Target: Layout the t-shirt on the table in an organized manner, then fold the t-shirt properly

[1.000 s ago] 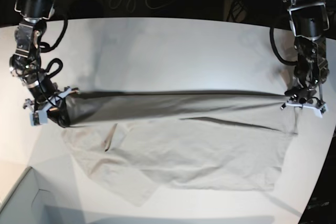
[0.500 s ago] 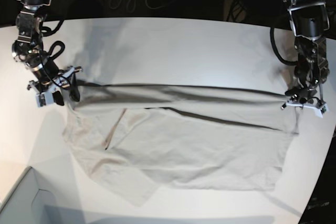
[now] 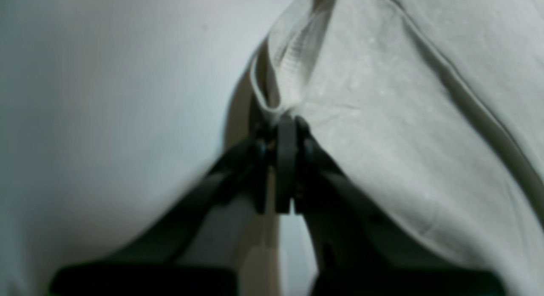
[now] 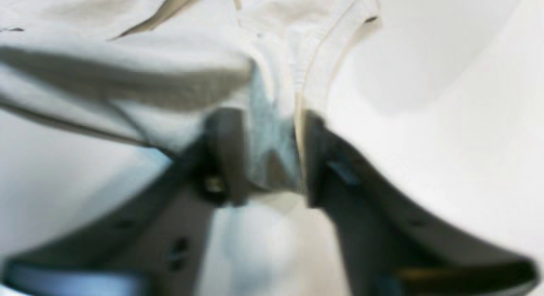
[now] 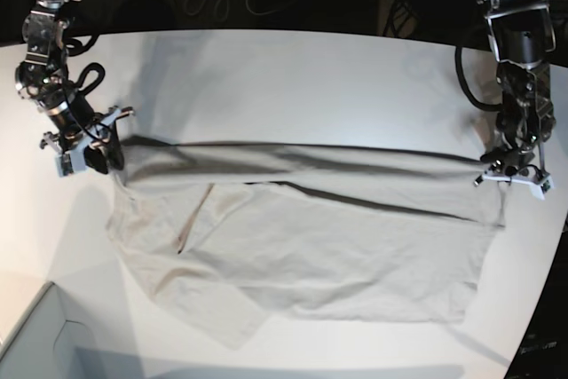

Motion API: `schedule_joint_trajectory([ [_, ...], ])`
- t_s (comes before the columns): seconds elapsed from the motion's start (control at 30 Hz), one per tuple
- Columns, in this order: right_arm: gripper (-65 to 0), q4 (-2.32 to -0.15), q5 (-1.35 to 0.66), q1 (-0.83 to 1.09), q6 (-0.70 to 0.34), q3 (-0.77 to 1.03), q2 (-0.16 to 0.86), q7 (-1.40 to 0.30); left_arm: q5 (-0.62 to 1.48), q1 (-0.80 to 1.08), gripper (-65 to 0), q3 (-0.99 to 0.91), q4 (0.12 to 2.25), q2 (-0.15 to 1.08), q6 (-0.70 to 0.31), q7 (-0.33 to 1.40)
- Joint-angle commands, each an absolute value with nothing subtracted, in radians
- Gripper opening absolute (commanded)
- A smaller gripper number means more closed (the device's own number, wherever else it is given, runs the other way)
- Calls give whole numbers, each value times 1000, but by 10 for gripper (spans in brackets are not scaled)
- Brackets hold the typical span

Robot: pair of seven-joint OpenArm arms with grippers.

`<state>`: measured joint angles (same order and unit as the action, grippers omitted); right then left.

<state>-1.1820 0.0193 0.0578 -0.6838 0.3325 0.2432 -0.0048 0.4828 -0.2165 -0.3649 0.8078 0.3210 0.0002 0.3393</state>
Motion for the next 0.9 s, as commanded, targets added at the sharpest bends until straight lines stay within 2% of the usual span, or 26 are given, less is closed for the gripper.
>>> schedule_joint_trajectory([
  [0.0,-554,-1199,-1,42,-698,337,255,18,483,-237,-650,-367,826,340,1,323],
  [0.07,-644,-1199,-1,47,-698,337,254,16,483,-237,-650,-367,826,340,1,323],
  [0.1,-650,-1199,-1,48,-698,337,254,15,483,-237,-650,-369,826,340,1,323],
  [0.37,-650,-1242,-1,54,-698,348,275,-134,486,-237,-650,-372,835,346,1,329],
  [0.57,-650,-1411,-1,82,-698,435,289,-205,490,-153,-650,-374,1043,366,2,335],
  [0.87,-650,-1554,-1,-64,-698,453,312,-315,490,-134,-650,-375,1313,366,2,438],
])
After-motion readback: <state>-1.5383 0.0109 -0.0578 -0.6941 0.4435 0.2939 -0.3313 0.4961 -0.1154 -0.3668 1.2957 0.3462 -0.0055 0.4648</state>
